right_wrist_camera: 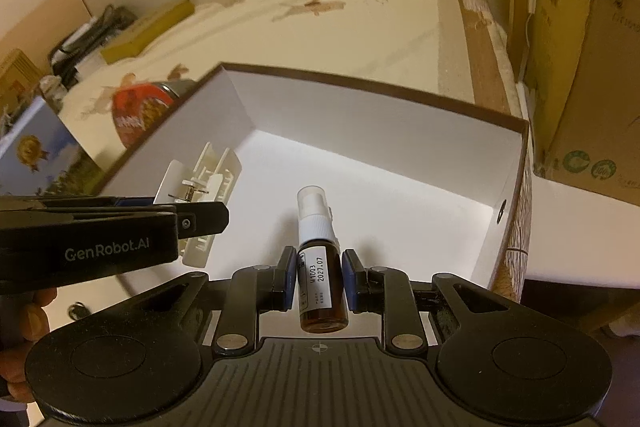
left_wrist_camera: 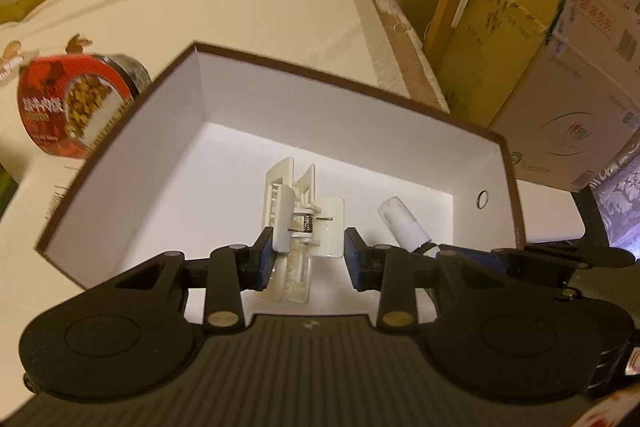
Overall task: Organize rigid objects
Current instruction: 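Carry both held items into the brown box and open both tools, then withdraw both tools from the box back toward the remaining items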
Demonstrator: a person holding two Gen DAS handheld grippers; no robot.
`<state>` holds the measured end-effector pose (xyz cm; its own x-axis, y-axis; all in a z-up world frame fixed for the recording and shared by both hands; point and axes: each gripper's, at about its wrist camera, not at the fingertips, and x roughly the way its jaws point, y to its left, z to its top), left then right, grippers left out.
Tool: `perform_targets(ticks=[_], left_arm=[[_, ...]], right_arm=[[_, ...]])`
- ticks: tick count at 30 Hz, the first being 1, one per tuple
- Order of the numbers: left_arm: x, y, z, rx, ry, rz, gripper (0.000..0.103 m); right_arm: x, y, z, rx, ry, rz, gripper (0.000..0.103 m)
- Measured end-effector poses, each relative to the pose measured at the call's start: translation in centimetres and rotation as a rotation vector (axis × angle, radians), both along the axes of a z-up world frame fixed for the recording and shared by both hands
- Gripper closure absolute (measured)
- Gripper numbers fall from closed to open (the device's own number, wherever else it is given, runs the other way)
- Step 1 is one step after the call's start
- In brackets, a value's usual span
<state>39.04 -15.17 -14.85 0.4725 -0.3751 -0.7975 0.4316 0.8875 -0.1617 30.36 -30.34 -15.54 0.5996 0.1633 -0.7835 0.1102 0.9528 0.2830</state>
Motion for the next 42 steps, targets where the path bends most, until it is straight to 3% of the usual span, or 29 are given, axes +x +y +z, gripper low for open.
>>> perform_targets(ticks=[5,9,11,16,19,26,42], left_arm=[[0.7,-0.4,-1.5,-0.005,0.041,0.015,0.072],[1.0,-0.2,-1.9,0.006,0.048,0.032,0.063],[0.8,0.0,-1.9,0.022,0.041,0.032,0.063],[-0.1,1.6,-1.1,0.014,0.032,0.049,0.063],[-1.2,2.4,-0.2,0.032,0.013,0.048,0.063],[-4.6,5.0,2.5,0.047,-0.027,0.067,0.062],[-13.7,12.5,7.4,0.053,-0.031,0.262,0.06]], right_arm=[[0.7,0.3,-1.0,-0.033,0.007,0.026,0.082],[1.0,0.2,-1.6,-0.018,0.026,0.019,0.082],[0.9,0.1,-1.7,-0.015,0.033,0.019,0.078],[-0.5,0.1,-0.7,-0.009,-0.002,0.012,0.053],[-1.7,0.2,0.3,0.011,-0.021,0.0,0.049],[-4.6,0.7,3.4,0.028,-0.058,-0.021,0.047],[-11.1,3.4,7.6,0.059,-0.071,0.037,0.047]])
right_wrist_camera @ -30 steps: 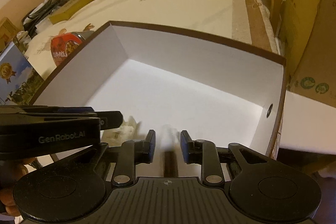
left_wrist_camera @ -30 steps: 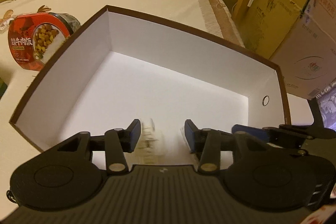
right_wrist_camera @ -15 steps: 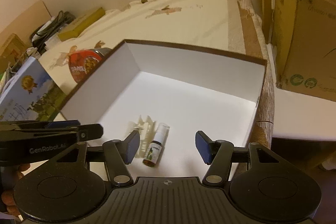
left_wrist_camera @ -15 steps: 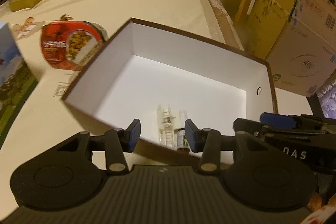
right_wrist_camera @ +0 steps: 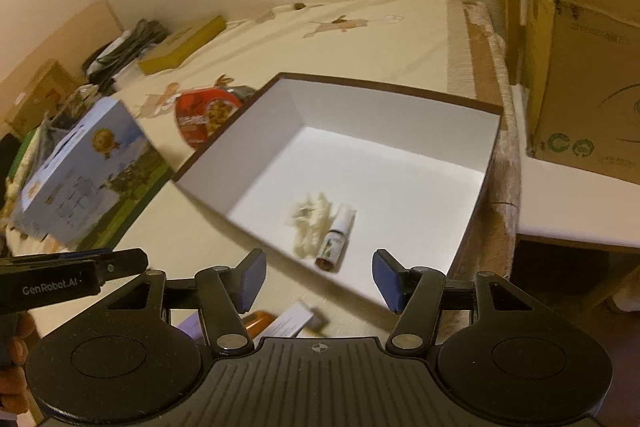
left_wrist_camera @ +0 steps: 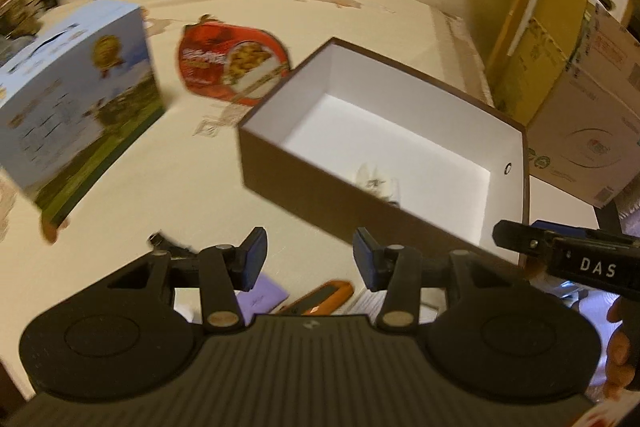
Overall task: Organize rigid objects
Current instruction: 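Withdraw both tools from the box back toward the remaining items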
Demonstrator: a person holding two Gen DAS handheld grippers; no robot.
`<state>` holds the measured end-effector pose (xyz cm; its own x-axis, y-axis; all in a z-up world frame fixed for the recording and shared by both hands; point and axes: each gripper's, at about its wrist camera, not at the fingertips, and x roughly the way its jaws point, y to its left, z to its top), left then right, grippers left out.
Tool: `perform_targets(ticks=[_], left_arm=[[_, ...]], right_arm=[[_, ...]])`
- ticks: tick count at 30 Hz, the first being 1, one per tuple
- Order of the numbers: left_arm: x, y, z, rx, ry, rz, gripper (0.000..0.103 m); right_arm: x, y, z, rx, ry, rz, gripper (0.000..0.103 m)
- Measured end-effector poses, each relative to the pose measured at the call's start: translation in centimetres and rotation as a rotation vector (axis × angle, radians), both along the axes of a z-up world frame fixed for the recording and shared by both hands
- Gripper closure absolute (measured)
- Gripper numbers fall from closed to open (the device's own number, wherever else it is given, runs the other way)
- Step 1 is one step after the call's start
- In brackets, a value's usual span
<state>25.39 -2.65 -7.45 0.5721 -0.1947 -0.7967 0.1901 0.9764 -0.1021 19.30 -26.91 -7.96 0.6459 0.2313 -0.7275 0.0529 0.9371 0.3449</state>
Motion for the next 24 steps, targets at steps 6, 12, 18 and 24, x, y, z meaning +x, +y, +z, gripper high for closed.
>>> perform_targets(ticks=[6,12,18,24], left_arm=[[-3.8,2.1,0.7,0.013,0.01,0.063,0.057],[-7.2,3.9,1.1,0.015,0.018,0.104,0.057],[-9.8,5.4,1.4,0.017,0.013,0.146,0.056],[-11.6,6.6,1.3,0.012,0.027,0.174,0.052]], right_arm=[[-2.0,1.2,0.7,0.01,0.01,0.034,0.047],[-4.0,2.4,1.0,0.018,0.038,0.067,0.047],[-5.7,3.1,0.9,0.018,0.074,0.088,0.047],[-7.0,3.4,0.7,0.025,0.101,0.105,0.047]])
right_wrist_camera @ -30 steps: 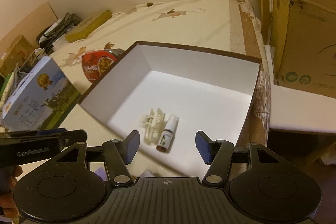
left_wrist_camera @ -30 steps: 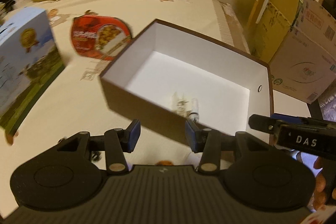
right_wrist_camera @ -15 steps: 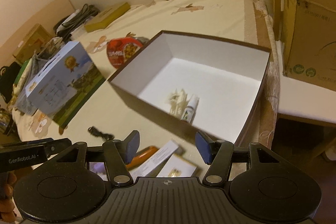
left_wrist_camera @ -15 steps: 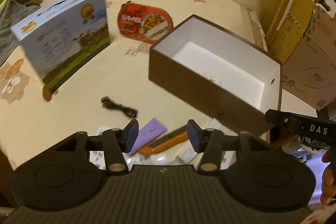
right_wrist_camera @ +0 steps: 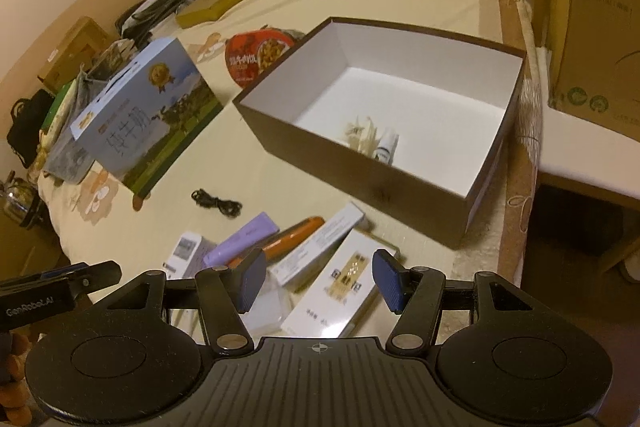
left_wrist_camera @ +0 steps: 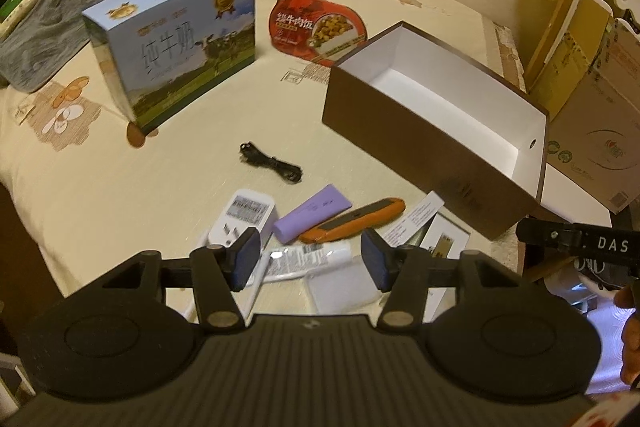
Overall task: Organize rigid objects
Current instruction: 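Withdraw both tools from the box back toward the remaining items, then grasp the white box with gold text using the right tool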
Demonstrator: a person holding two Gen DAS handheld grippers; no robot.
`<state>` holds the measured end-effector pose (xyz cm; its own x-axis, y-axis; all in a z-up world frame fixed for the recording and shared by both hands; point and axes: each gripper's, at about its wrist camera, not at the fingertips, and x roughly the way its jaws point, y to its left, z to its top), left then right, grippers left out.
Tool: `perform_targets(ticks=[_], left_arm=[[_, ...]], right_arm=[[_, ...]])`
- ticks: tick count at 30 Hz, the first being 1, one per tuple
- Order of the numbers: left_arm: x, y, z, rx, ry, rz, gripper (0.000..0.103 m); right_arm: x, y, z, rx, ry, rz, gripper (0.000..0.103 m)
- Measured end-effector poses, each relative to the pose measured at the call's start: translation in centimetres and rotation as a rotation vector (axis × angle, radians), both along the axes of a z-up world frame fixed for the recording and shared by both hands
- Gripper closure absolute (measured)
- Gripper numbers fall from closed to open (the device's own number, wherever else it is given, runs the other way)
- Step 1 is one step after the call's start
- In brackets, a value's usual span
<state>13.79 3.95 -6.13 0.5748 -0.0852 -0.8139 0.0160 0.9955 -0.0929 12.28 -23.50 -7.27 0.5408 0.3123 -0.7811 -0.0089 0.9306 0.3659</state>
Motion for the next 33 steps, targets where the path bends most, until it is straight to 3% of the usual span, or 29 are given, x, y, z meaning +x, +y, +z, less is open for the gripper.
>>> perform_targets(ticks=[19,33], left_arm=[[-3.0,1.6,-0.9,0.037,0.009,0.023,0.052],[-2.0,2.9,-4.5,0.039,0.055,0.045,0.052]], right_arm=[[-1.7,1.9,-0.9,-0.023,0.045,0.035,0.047],[0.1,3.2,-5.4,-0.041,0.123,0.028,0.047]])
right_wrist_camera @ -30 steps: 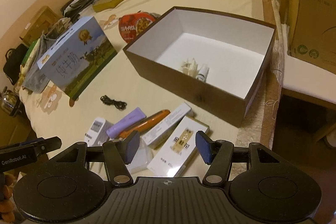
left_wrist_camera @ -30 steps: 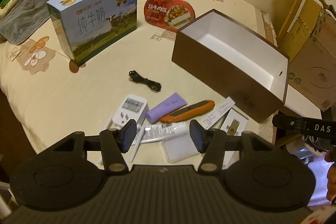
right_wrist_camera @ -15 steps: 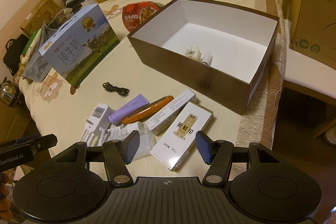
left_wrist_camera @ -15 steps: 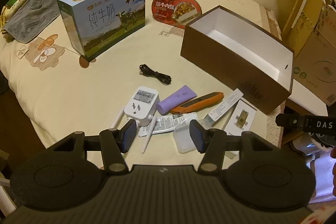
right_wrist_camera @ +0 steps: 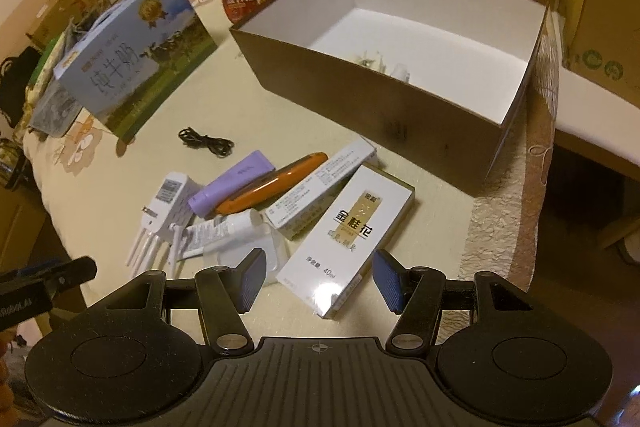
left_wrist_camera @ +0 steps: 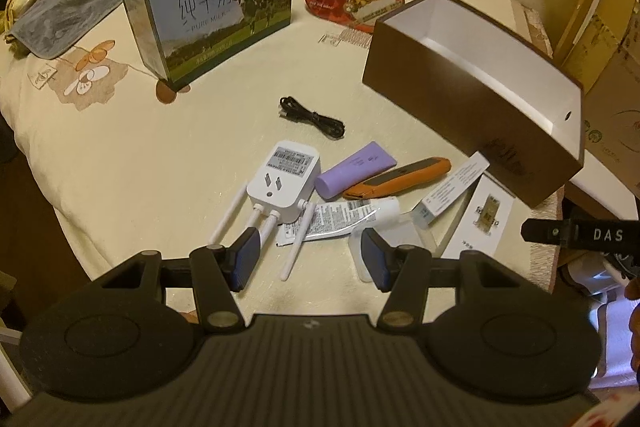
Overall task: Organize rigid objects
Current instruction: 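Grasp the white box with gold text using the right tool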
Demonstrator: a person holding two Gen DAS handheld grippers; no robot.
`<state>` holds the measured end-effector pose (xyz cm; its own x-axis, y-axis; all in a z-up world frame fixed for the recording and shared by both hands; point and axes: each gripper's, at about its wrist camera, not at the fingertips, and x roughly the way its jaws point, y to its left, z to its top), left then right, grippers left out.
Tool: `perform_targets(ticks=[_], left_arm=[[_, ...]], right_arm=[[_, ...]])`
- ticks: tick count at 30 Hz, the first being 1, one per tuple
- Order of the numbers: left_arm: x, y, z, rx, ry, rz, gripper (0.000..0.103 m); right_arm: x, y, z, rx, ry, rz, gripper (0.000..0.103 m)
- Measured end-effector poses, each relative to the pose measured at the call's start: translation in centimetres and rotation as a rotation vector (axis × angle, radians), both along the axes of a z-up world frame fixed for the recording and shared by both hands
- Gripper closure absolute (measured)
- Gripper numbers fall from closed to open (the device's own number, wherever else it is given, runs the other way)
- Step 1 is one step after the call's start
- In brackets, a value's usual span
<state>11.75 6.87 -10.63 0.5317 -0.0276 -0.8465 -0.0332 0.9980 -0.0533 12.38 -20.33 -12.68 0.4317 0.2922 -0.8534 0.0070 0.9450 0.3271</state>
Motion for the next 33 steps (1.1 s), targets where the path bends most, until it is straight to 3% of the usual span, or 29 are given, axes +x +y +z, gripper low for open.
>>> perform_targets(ticks=[7,10,13,24,33], left_arm=[[0.5,0.7,-1.7,-0.001,0.02,0.01,0.052],[0.8,1.1,-2.4,-0.004,0.028,0.012,0.052],[1.0,1.2,-3.1,-0.001,0.037,0.011,0.052],[2.4,1.2,-5.3,0.021,0.061,-0.015,0.052],[3.9,2.1,-7.4,0.074,0.065,-0.052,0.049]], right_arm=[[1.3,0.3,-2.2,0.022,0.054,-0.024,0.046],[1.8,0.7,-3.1,0.009,0.073,-0.038,0.034],[2.4,0.9,-3.9,-0.008,0.079,-0.059,0.03],[5.4,1.6,-7.3,-0.055,0.136,-0.138,0.029],[6.6,2.1,-9.3,-0.119,0.154,-0.108,0.029]])
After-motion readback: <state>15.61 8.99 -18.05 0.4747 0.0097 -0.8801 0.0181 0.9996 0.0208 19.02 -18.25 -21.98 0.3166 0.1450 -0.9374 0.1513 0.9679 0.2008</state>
